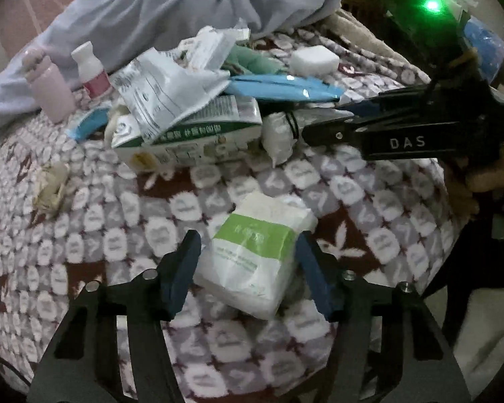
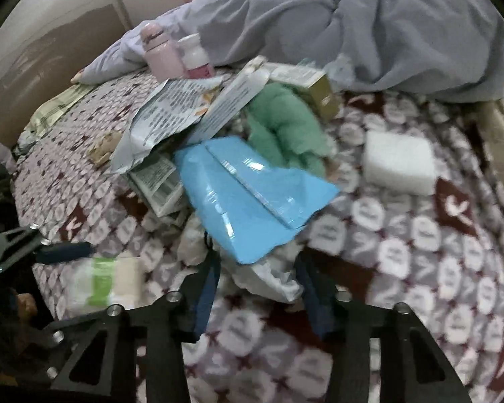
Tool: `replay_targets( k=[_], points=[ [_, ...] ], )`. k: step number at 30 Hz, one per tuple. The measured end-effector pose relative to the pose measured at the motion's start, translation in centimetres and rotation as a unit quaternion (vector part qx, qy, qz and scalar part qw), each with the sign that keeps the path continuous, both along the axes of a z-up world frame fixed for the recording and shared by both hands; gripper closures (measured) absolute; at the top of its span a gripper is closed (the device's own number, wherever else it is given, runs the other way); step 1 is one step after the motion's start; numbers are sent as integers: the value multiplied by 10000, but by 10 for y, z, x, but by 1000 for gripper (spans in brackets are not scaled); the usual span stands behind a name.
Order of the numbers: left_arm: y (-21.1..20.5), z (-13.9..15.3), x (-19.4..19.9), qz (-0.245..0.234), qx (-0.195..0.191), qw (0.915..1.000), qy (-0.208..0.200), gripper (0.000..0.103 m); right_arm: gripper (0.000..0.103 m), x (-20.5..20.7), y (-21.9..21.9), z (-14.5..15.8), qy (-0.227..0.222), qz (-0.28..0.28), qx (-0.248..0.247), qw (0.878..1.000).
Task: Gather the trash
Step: 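Grasp the green-labelled wipes pack with the left tool while the right tool grasps the white plastic bag, then carry both items to the white bucket and open both tools over it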
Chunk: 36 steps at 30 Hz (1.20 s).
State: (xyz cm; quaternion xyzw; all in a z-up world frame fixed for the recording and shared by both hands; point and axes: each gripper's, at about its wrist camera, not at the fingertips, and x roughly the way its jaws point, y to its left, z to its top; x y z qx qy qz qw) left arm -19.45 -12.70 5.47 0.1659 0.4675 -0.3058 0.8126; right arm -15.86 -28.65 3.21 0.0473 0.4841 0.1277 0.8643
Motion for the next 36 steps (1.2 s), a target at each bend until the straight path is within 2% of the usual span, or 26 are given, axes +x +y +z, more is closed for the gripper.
replay_targets(
  k=[1, 3, 5, 6, 10, 15, 19, 20, 21, 22, 25, 26, 27, 29, 32, 34, 36],
  points=[
    [0, 1, 0, 15, -3, 10000, -22, 53, 75, -3, 0, 0, -1, 35, 65, 10000],
    [3, 5, -1, 97, -62, 9999, -23, 71, 87, -11, -1, 2, -58, 22, 169, 9998],
    [5, 12, 1, 173, -193, 9997, 46, 80, 90, -22, -7, 9, -221, -89, 239, 9994],
    [5, 16, 1, 201, -243, 9995, 64, 97, 92, -29, -13, 15, -303, -171, 282, 9990],
    [-2, 25, 1, 284, -438, 9985, 182, 97, 95, -51, -35, 38, -530, -496, 464, 9963],
    [-18, 34, -8, 117, -440, 9989, 110, 97, 95, -83, -69, 68, -806, -850, 365, 9924],
    [-13, 30, -5, 162, -388, 9980, 467, 94, 95, -99, -96, 79, -908, -1121, 428, 9886],
    [-11, 26, -4, 200, -335, 9976, 578, 85, 95, -100, -100, 80, -913, -1147, 459, 9881],
    [-9, 21, -1, 285, -205, 9970, 693, 72, 95, -101, -101, 79, -911, -1161, 483, 9879],
    [-6, 17, -1, 344, -160, 9966, 729, 69, 95, -101, -101, 77, -893, -1170, 518, 9877],
    [-3, 9, -5, 263, -275, 9970, 681, 67, 95, -102, -97, 72, -835, -1129, 555, 9885],
    [-4, 8, -7, 226, -266, 9973, 639, 62, 95, -101, -95, 71, -813, -1102, 549, 9891],
    [-5, 7, -9, 182, -284, 9975, 614, 52, 95, -100, -91, 68, -795, -1080, 538, 9895],
    [-10, 4, -11, 93, -334, 9976, 593, 42, 95, -98, -88, 66, -759, -1044, 511, 9903],
    [-15, -1, -7, 184, -212, 9986, 455, 41, 95, -96, -85, 64, -741, -1023, 476, 9908],
    [-19, -5, -1, 257, 24, 9992, 311, 41, 95, -97, -85, 65, -741, -1030, 479, 9908],
    [-18, -10, 4, 320, 52, 9988, 362, 42, 95, -96, -85, 65, -754, -1055, 471, 9904]
  ],
)
